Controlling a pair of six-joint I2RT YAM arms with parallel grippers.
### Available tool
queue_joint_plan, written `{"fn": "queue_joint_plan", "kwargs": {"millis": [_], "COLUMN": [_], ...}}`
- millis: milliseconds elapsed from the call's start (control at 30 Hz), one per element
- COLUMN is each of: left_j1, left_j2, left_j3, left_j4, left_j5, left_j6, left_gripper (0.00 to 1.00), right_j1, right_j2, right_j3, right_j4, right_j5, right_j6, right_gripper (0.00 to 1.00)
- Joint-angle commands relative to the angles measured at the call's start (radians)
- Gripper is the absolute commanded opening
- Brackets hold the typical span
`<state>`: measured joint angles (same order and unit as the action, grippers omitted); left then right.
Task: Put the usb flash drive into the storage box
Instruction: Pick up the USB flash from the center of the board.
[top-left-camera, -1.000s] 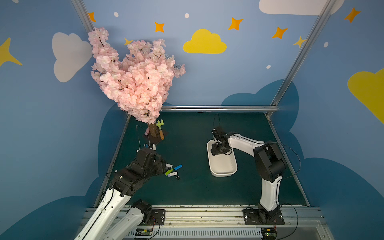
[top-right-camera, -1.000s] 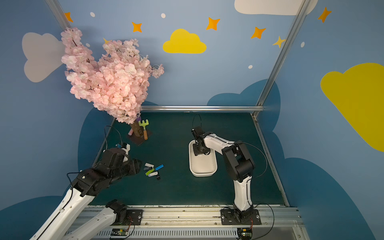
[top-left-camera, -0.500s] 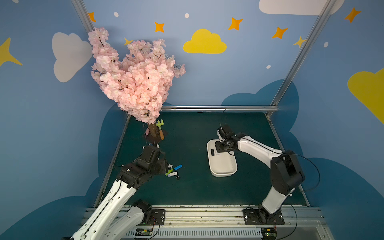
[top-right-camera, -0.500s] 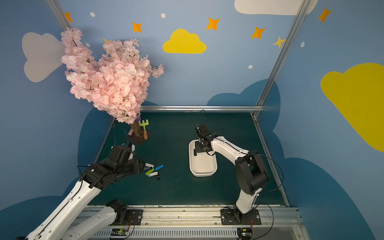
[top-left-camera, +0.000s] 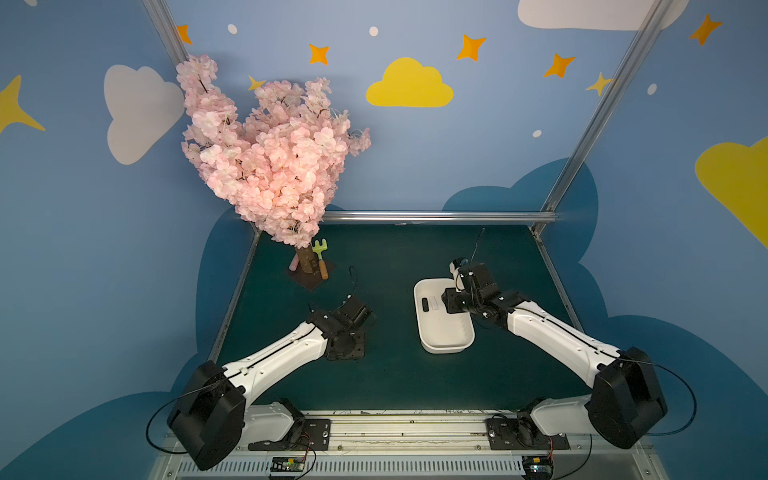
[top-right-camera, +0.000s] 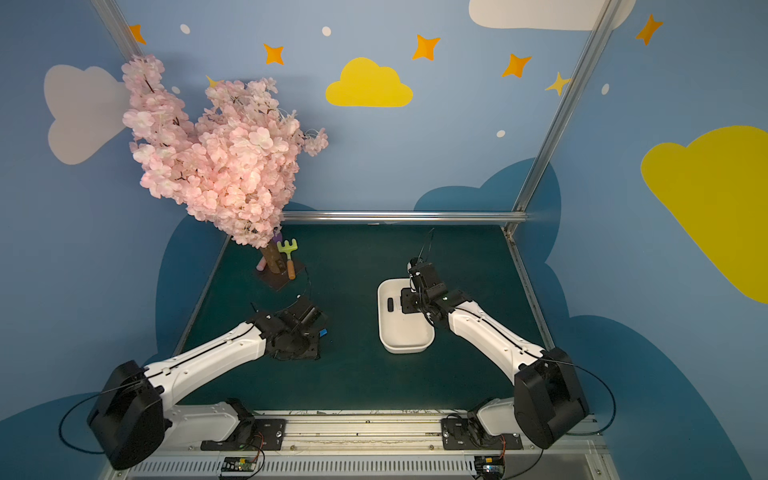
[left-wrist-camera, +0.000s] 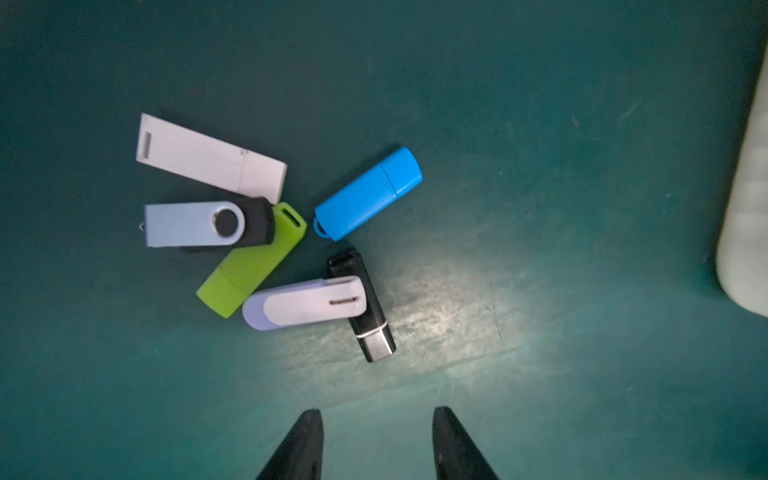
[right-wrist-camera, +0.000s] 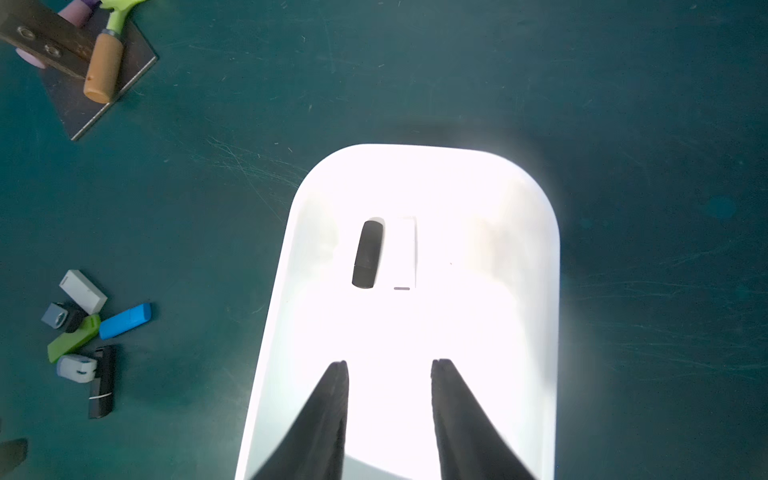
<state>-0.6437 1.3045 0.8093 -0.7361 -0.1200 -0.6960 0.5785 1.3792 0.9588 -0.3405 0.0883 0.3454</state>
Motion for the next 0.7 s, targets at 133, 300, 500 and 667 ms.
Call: {"fn": "queue_joint_plan", "kwargs": {"millis": [133, 300, 500, 667], "left_j1": [0.090, 0.094, 0.053, 0.007], "left_j2": [0.100, 0.158, 0.128, 0.087], "left_j3": [-0.013, 0.026, -0.013, -0.047], "left_j4": [0.157, 0.161, 0.117, 0.078], "left_j5": [0.029, 0.061, 0.059, 0.020], "left_j6": [0.040, 0.037, -0.033, -0.099], "left_gripper": [0.45, 0.43, 0.44, 0.46], "right_j1": [0.004, 0.003, 0.004, 0.004], "right_j2": [0.002, 0.016, 0.024, 0.033], "right_j3": [0.002, 0.013, 0.018, 0.022], "right_j4": [0.024, 0.012, 0.006, 0.004], "right_j5": [0.014, 0.023, 0.027, 0.023], "right_j6": [0.015, 0.012, 0.010, 0.010], "right_gripper": [0.38, 0.38, 0.38, 0.38]}}
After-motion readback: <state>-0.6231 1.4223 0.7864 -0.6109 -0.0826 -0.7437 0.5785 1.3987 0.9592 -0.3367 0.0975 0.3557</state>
